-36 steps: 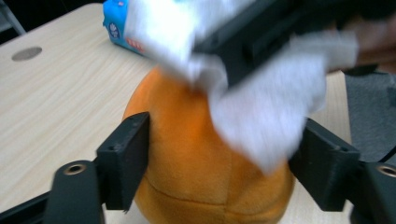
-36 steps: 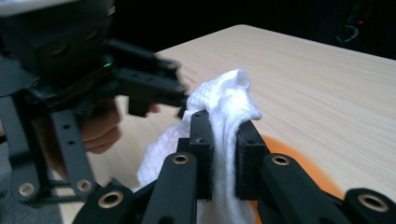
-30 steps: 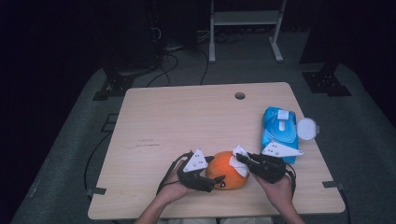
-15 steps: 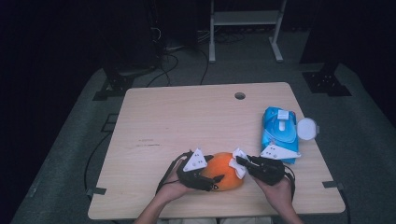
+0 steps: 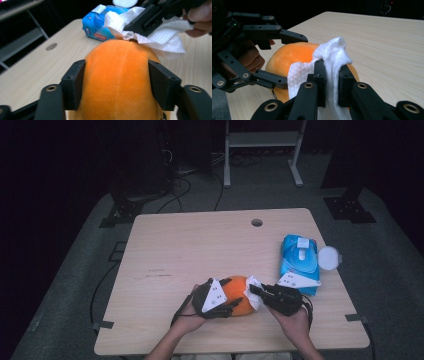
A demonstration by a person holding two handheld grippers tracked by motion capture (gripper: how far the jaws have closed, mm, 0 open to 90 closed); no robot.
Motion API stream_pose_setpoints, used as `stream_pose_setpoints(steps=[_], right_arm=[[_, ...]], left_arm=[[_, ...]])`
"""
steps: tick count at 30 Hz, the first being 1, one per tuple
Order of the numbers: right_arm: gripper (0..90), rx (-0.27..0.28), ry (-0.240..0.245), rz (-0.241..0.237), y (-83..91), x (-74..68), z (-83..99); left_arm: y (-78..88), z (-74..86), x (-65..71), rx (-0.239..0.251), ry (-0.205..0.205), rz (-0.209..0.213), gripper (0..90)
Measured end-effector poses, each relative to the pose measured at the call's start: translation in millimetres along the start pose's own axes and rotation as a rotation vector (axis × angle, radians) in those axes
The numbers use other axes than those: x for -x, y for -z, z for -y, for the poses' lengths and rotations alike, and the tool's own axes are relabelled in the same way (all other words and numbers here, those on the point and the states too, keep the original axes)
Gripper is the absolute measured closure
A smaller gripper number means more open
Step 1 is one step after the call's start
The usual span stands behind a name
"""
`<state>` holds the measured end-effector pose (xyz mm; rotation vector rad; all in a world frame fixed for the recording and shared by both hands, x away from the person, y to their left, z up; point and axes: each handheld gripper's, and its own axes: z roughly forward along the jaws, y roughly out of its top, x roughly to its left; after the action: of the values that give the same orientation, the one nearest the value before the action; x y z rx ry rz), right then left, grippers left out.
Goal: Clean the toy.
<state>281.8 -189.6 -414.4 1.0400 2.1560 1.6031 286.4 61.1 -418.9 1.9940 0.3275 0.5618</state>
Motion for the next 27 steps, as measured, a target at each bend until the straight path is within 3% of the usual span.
stream_pose_setpoints(steps=[4,5,8,12,14,16,19,22,25,27], right_arm=[[79.9,-0.016,-0.007,-0.032,-6.9,-0.3,6.7],[79.8,-0.020,0.003,-0.040,-8.0,-3.2,7.0],[79.8,-0.026,0.022,-0.037,-6.1,-5.0,5.1],[79.7,-0.041,-0.036,0.021,-0.5,13.8,11.7],[79.7,-0.046,-0.090,0.000,-1.2,20.2,17.4],[79.7,-0.036,-0.079,-0.013,-3.5,14.6,16.2],[79.6,0.016,-0.057,-0.072,-2.6,4.6,5.6],[79.3,-0.001,-0.029,-0.074,-6.9,0.2,6.7],[79.2,-0.005,-0.081,-0.060,-6.3,12.2,16.9],[79.2,-0.015,-0.115,-0.037,-4.1,19.4,20.8]], left_arm=[[2.5,6.0,-13.1,-0.004,0.188,0.092,20.3],[3.8,7.4,-15.1,-0.013,0.203,0.096,21.2],[7.3,14.9,-15.5,-0.044,0.207,0.110,31.5],[12.7,18.7,-15.6,-0.062,0.180,0.138,33.0],[12.2,20.3,-15.2,-0.057,0.182,0.146,33.0],[11.5,20.0,-13.9,-0.069,0.160,0.148,32.8],[11.1,19.3,-12.7,-0.062,0.159,0.160,32.3],[11.8,18.6,-13.6,-0.051,0.185,0.185,28.4],[12.9,17.7,-17.1,-0.029,0.232,0.194,25.0],[11.7,17.4,-15.8,-0.046,0.217,0.190,26.2]])
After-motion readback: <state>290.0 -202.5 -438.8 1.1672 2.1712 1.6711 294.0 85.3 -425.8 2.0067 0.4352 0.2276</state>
